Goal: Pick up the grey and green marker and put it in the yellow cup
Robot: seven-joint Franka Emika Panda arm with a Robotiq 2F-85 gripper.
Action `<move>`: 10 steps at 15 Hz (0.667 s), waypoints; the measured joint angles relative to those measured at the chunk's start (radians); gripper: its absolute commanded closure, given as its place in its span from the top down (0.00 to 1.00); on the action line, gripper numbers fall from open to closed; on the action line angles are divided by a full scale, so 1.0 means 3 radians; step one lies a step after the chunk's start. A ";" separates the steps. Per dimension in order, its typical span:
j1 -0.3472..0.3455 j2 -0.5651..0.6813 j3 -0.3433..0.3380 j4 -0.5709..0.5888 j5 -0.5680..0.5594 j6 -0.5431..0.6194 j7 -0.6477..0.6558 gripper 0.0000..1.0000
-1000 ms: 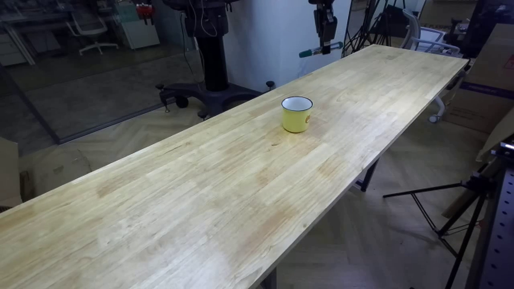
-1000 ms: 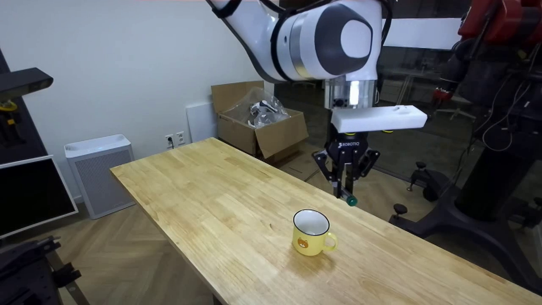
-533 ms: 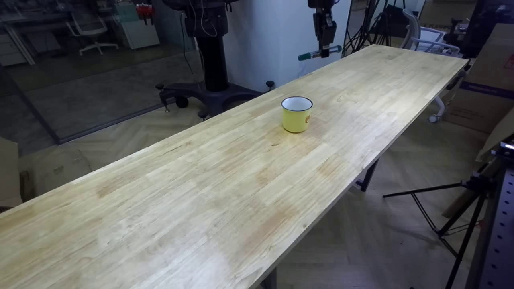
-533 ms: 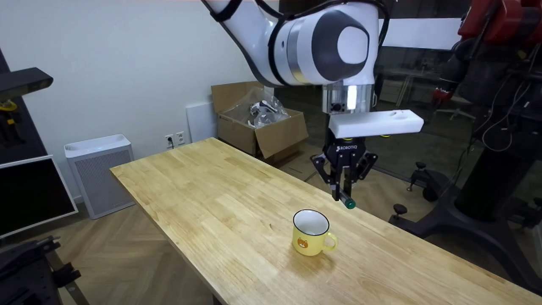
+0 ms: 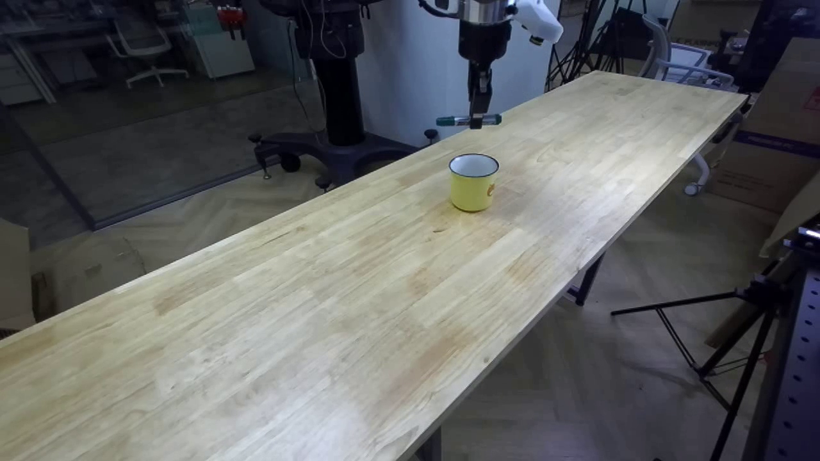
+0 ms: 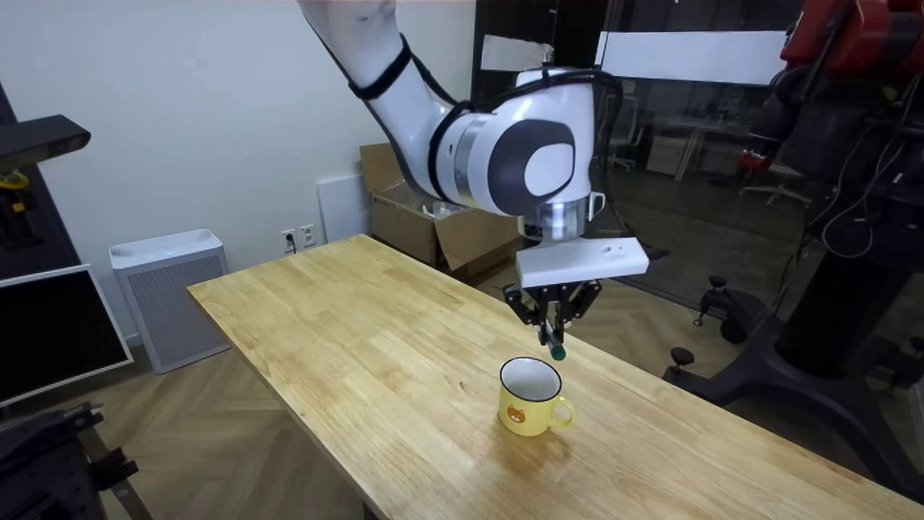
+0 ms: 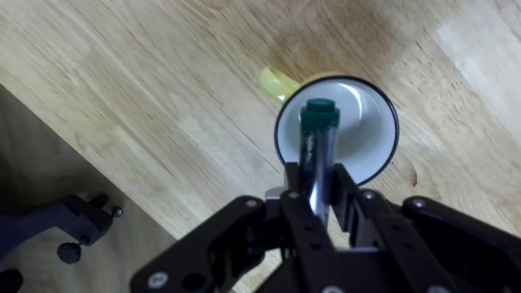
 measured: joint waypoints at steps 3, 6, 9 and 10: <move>-0.0012 0.0057 0.0150 -0.0070 0.0171 0.0085 0.0009 0.05; -0.0017 0.0054 0.0195 -0.0209 0.0202 0.0351 0.0036 0.05; -0.0079 0.0054 0.0225 -0.0372 0.0204 0.0774 0.0032 0.05; -0.0118 0.0055 0.0253 -0.0419 0.0204 0.0891 0.0027 0.05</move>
